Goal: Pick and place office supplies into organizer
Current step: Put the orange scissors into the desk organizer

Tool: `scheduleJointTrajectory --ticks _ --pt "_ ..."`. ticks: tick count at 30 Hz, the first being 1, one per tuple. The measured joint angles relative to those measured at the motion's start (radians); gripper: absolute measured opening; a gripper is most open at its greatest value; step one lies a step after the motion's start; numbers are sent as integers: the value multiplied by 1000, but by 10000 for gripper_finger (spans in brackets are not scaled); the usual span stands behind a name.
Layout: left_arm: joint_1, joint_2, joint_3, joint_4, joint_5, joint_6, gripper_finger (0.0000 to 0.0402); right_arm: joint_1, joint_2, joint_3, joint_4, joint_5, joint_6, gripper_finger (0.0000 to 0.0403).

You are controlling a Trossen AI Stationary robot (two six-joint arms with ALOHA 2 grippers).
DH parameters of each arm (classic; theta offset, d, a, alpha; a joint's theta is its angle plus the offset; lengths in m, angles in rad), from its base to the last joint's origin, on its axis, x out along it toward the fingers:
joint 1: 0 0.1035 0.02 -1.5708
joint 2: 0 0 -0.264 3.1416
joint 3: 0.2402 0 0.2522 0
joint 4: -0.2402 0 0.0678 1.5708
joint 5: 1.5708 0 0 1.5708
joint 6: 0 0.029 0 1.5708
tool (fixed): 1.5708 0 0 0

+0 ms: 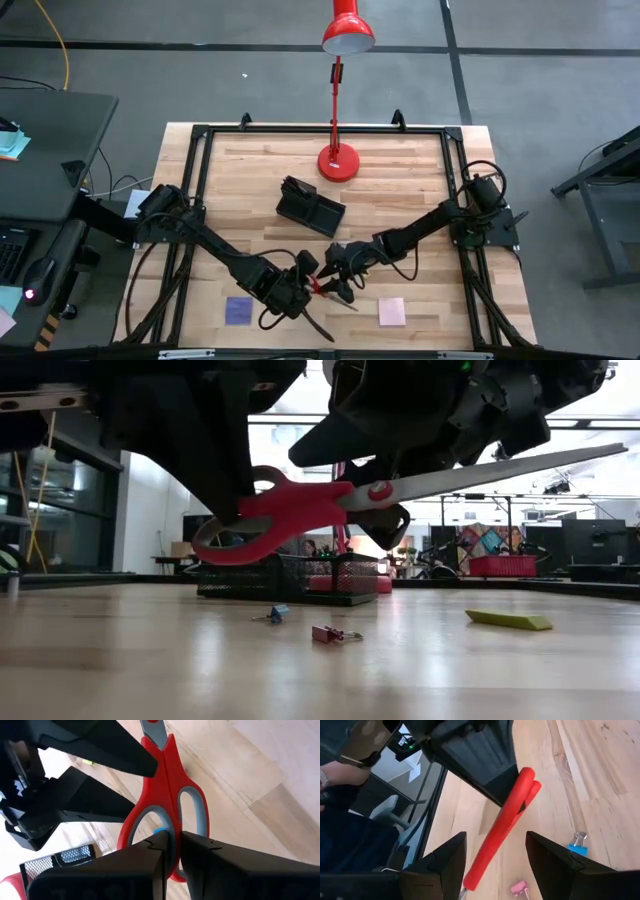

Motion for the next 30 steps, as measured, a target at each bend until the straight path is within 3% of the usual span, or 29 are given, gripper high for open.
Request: scheduleJointTrajectory --ticks 11,15,22,27,30 --pt "42 0 0 10 14 0 25 0 0 0 -5 -3 3 190" --pt "39 0 0 18 16 0 25 -1 0 0 -10 -1 1 144" --pt "37 0 0 49 16 8 36 -3 3 -3 -28 14 16 18" --pt "29 0 0 32 12 -11 29 -1 1 0 -69 60 2 27" --pt "18 -4 0 2 -1 -48 33 -1 1 1 -68 68 -1 12"
